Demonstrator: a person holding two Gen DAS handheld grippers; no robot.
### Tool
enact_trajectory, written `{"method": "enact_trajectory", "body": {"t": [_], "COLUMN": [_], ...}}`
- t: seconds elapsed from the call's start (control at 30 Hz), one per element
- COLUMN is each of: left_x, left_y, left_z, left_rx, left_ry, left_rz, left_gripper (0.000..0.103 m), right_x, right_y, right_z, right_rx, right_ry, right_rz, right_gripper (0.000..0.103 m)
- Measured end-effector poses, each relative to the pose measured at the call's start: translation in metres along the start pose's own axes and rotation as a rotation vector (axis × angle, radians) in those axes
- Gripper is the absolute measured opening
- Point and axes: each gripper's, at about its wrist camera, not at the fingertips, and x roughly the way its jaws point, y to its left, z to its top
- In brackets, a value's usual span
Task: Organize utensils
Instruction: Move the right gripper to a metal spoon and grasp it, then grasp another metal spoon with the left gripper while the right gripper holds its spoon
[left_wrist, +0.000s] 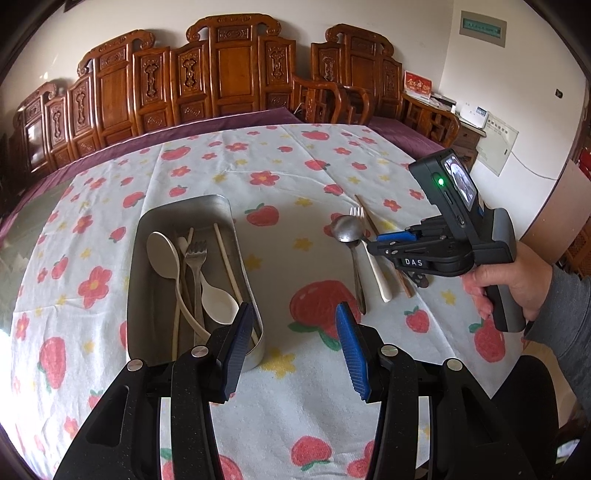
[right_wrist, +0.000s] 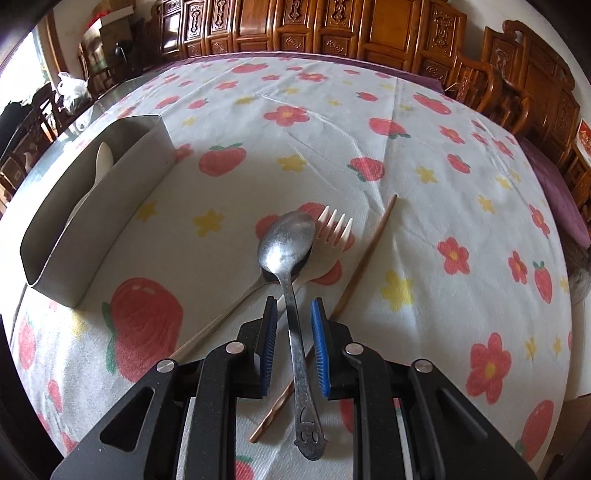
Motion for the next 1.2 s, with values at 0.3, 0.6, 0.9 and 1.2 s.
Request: {"method": "enact_trajectory", "body": {"t": [0.3, 0.6, 0.9, 1.2], "left_x": [0.008, 0.02, 0.049, 0.097], "left_y": [-0.003, -0.012, -0.035, -0.057], "left_z": [-0.003, -0.002, 0.008, 0.03], "left_rx": [0.01, 0.016, 0.056, 0.089], "left_ry": [0.018, 0.041, 0.064, 0.105], "left_rz": [0.006, 0.001, -0.008, -0.003], "left_gripper": [0.045, 0.045, 0.045, 0.045], "right_x": [0.002, -0.013, -0.047, -0.063], "right_y": [-0.009, -0.01, -0.029, -0.066], "right_z": [0.003, -0.002, -0.008, -0.041], "right_rx": [0.066, 0.064, 0.108, 0.119], "right_ry": [0.023, -0.037, -0.134, -0.14], "right_rz": [0.086, 0.089, 0.152, 0.073], "right_gripper": [0.007, 0.002, 0.002, 0.002]}}
